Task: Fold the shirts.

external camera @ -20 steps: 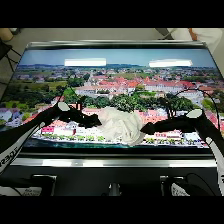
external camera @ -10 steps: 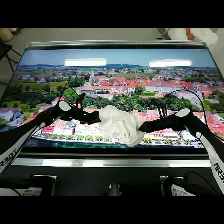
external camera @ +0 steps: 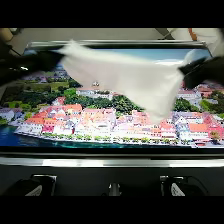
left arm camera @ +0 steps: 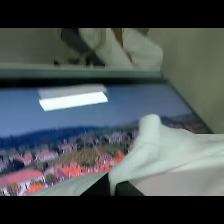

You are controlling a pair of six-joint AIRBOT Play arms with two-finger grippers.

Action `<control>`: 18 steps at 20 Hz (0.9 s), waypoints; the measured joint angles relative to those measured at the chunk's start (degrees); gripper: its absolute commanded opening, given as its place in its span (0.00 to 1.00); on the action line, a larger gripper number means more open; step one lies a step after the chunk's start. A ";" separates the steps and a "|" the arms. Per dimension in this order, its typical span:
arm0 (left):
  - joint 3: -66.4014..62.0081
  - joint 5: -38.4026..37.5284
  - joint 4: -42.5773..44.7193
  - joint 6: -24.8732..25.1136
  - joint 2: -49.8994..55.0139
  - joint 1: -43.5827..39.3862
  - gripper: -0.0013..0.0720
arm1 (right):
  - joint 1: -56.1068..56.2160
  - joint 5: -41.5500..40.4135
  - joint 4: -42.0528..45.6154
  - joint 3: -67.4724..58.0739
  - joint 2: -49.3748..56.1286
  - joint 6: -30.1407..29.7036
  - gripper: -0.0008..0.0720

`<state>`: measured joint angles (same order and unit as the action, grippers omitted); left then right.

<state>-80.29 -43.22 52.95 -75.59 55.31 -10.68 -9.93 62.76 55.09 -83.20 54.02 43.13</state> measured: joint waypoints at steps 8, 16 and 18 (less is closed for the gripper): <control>-3.72 -0.28 2.71 -1.68 -13.90 2.10 0.06 | -0.92 -3.13 2.84 -6.38 -11.58 3.17 0.03; 9.68 -7.98 7.08 -4.79 -11.87 2.19 0.06 | -0.92 1.75 0.50 -6.80 5.86 1.92 0.04; 15.78 -8.26 6.86 -5.97 -10.16 2.21 0.06 | -0.76 0.66 -3.85 -6.86 15.15 0.87 0.20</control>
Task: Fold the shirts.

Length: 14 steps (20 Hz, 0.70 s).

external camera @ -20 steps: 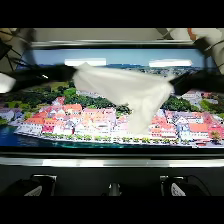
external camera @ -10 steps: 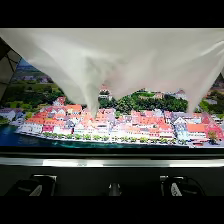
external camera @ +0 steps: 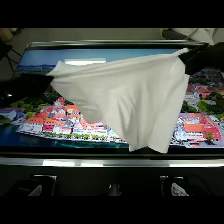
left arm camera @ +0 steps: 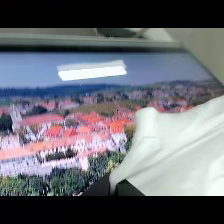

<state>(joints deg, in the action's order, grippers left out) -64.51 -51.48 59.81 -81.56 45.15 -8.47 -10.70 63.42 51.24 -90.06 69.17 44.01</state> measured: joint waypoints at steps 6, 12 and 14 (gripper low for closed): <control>11.82 1.75 -4.92 -1.18 5.88 -2.03 0.06 | 4.37 1.97 -13.62 0.02 24.13 1.29 0.46; 13.88 4.28 -6.86 -0.90 7.10 -0.37 0.06 | 2.08 13.79 -10.12 -0.07 23.58 2.27 0.77; 14.03 4.83 -6.73 -0.85 7.17 1.07 0.06 | 1.09 18.80 0.42 1.27 20.35 4.07 0.77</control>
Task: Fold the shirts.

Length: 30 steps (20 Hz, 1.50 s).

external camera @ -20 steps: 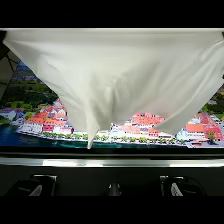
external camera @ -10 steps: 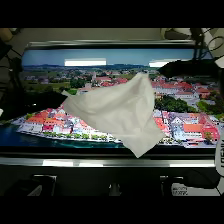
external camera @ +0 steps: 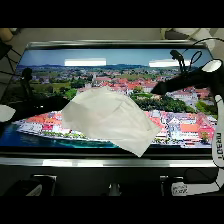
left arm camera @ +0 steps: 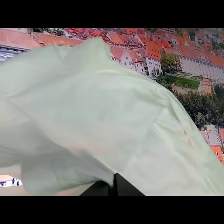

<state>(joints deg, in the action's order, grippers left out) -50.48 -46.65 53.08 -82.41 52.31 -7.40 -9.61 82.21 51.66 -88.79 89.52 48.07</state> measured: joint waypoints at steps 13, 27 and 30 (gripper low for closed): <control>0.20 -4.33 0.02 6.16 0.07 2.49 0.06 | -0.50 -8.66 -1.62 66.34 -30.58 5.44 0.92; -3.63 -2.91 0.28 8.15 -1.42 2.62 0.06 | -0.50 -19.65 -14.29 65.18 -28.68 -5.81 0.03; -13.40 0.66 5.11 8.15 -5.86 3.50 0.06 | -0.50 -12.52 -3.89 44.72 -31.91 -8.20 0.03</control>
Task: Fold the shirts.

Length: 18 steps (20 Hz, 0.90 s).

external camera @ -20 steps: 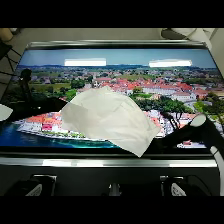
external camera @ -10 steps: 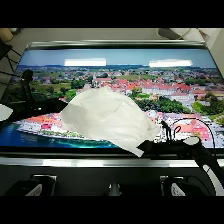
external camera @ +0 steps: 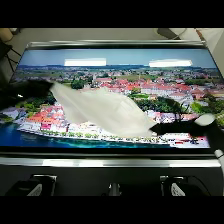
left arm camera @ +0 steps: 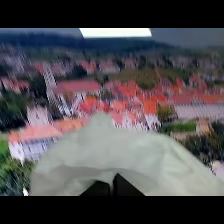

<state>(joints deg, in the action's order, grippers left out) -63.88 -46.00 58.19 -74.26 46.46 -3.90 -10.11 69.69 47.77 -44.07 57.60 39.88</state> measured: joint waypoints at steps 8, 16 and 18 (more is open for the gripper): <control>-25.83 4.66 16.35 -18.99 -13.81 6.78 0.06 | 0.00 -5.90 23.58 -55.69 -13.27 7.80 0.03; -28.76 2.14 18.03 -21.92 -15.23 7.65 0.06 | 0.02 3.30 27.39 -63.56 -13.92 12.20 0.03; -27.67 -2.03 18.86 -22.05 -13.03 7.67 0.06 | 0.02 10.58 27.56 -62.97 -10.32 14.03 0.03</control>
<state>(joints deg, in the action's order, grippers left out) -91.55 -48.03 77.06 -96.31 33.43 3.77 -10.09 80.27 75.33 -107.04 47.29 53.91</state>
